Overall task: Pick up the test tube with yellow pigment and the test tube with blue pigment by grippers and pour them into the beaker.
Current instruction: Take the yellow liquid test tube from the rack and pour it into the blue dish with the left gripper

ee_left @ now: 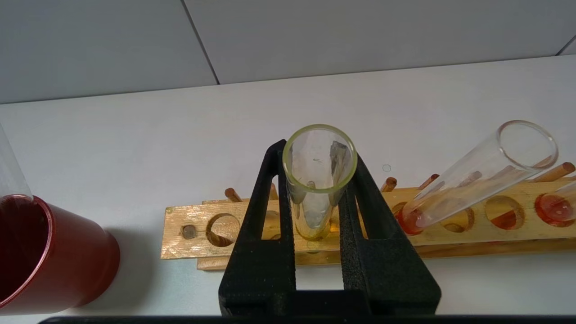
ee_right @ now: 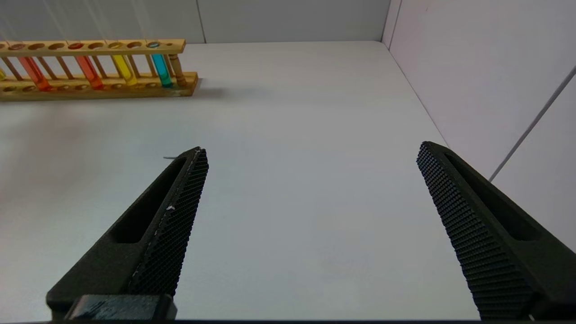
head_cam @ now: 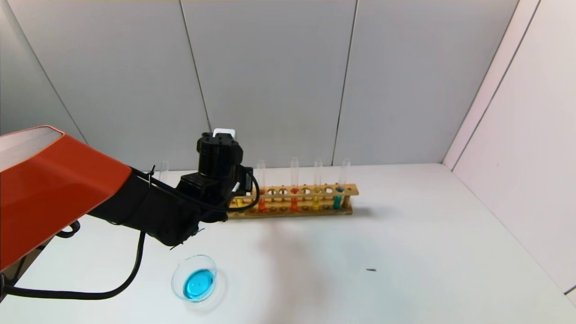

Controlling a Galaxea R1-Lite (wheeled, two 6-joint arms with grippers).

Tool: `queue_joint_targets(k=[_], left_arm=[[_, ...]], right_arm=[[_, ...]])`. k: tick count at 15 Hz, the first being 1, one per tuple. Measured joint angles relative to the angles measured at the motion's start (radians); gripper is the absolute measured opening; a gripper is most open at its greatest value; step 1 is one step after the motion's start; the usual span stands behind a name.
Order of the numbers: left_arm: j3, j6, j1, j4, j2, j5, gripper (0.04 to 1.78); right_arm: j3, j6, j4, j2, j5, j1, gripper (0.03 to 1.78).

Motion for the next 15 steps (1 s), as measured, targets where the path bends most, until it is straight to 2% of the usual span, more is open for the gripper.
queue_joint_targets(k=[4, 15], left_arm=[[-0.007, 0.0, 0.0, 0.028, -0.021, 0.0, 0.32], [-0.128, 0.001, 0.0, 0.236, -0.093, -0.001, 0.32]], right_arm=[[0.0, 0.0, 0.0, 0.0, 0.0, 0.0, 1.7], [0.0, 0.0, 0.0, 0.0, 0.0, 0.0, 1.7]])
